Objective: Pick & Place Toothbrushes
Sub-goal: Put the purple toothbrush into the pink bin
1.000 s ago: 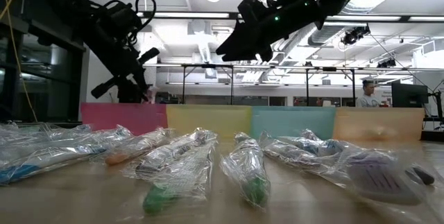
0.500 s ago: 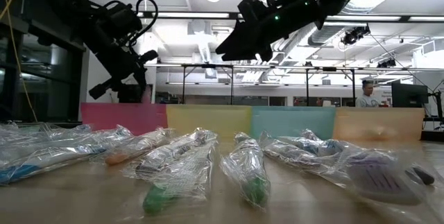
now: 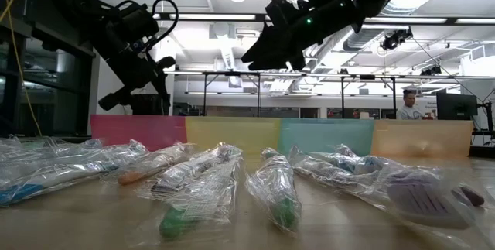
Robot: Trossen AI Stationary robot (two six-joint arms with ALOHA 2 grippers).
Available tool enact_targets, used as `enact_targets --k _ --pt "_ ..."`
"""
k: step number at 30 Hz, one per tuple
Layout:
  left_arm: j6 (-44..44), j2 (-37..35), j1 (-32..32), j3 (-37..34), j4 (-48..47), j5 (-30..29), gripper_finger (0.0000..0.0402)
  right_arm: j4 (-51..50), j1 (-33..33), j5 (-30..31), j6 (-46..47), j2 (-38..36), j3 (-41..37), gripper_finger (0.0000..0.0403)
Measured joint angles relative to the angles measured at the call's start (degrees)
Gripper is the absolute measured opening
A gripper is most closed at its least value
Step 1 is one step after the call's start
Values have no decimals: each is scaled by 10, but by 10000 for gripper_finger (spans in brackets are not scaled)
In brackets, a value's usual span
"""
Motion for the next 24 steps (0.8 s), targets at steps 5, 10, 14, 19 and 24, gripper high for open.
enact_targets --k 5,10,14,19,24 --pt "-90 -13 0 0 0 -5 200 -55 0 2 59 -27 0 199" --pt "-212 -38 0 0 0 -9 167 -151 7 -2 138 -56 0 199" --pt "-274 -60 0 0 -2 33 133 -241 26 -2 211 -72 0 199" --pt "-296 -74 0 0 -18 107 78 -354 64 -2 332 -79 0 199" --pt "-296 -74 0 0 -19 164 22 -425 115 -3 464 -79 0 199"
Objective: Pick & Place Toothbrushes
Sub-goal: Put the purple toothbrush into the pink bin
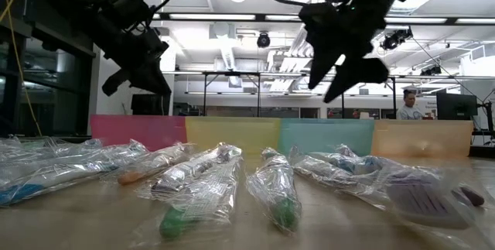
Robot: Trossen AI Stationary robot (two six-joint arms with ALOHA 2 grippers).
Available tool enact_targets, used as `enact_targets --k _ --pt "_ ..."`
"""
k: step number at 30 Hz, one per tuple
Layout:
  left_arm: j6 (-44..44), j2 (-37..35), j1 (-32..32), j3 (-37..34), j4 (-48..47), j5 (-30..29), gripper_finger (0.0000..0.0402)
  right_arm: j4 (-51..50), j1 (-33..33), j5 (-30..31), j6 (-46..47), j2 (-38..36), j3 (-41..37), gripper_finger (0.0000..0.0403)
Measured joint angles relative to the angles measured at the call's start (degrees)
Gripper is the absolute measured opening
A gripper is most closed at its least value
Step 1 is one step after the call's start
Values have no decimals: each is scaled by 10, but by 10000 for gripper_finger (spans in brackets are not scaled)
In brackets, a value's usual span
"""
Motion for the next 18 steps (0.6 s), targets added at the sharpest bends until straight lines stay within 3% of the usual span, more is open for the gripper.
enact_targets --k 3,8,18 --pt "0 0 0 0 -2 39 4 -19 33 3 61 0 0 199" --pt "3 0 0 0 -3 78 10 -20 84 41 129 0 0 199" --pt "6 2 0 0 -15 104 9 -17 166 147 227 31 0 199"
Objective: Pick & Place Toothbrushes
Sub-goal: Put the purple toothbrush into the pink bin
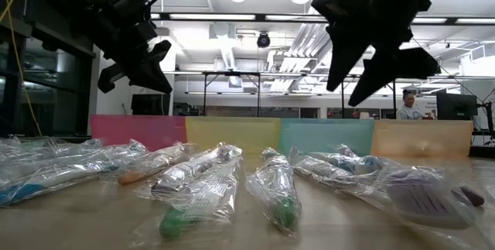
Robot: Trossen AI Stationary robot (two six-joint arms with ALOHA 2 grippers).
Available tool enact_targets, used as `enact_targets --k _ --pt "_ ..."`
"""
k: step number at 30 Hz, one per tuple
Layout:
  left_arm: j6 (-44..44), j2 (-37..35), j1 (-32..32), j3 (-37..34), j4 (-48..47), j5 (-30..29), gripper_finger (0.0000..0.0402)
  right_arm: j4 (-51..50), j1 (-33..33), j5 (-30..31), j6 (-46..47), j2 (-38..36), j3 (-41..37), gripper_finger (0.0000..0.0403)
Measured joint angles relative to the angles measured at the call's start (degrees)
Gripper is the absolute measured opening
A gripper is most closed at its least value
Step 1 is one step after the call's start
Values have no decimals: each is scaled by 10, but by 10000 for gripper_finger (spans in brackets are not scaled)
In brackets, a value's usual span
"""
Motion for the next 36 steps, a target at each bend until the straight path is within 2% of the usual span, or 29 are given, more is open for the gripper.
enact_targets --k 9,26,30,36 --pt "0 0 0 0 -5 1 9 13 19 6 42 74 0 199" --pt "0 0 0 0 -9 2 9 27 19 4 58 127 0 196" --pt "0 0 0 0 -8 2 9 25 19 4 58 127 0 167" --pt "-2 0 0 0 -8 2 9 21 19 -11 57 127 0 97"
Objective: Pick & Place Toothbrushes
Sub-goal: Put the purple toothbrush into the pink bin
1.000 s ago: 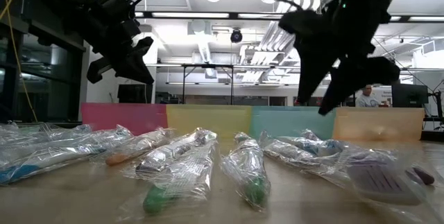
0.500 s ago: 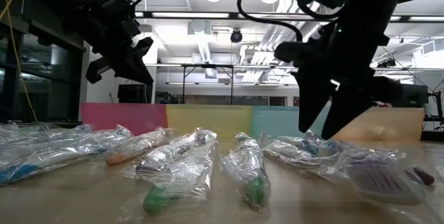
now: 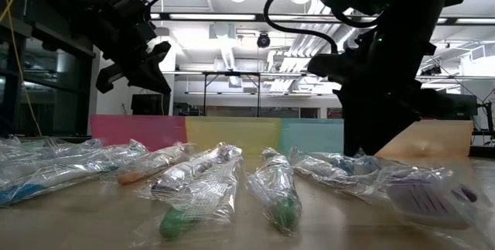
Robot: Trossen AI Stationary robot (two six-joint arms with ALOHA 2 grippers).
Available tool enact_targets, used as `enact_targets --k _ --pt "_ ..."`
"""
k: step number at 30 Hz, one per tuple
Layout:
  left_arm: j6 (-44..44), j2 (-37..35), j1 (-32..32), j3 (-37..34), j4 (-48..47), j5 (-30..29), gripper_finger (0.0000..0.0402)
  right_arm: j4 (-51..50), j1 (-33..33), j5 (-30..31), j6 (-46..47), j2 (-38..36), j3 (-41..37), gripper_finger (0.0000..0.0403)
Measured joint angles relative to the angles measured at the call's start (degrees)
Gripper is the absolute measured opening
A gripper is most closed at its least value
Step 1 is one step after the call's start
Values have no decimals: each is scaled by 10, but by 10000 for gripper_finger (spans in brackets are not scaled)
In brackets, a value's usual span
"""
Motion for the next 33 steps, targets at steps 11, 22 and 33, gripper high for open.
enact_targets --k 11,22,33 --pt "-2 0 0 0 0 0 9 -18 4 -19 0 -3 0 6" --pt "-4 0 0 0 0 0 9 -20 4 24 -32 -53 0 3" --pt "-46 3 0 0 31 108 10 84 -25 185 -257 -110 0 3"
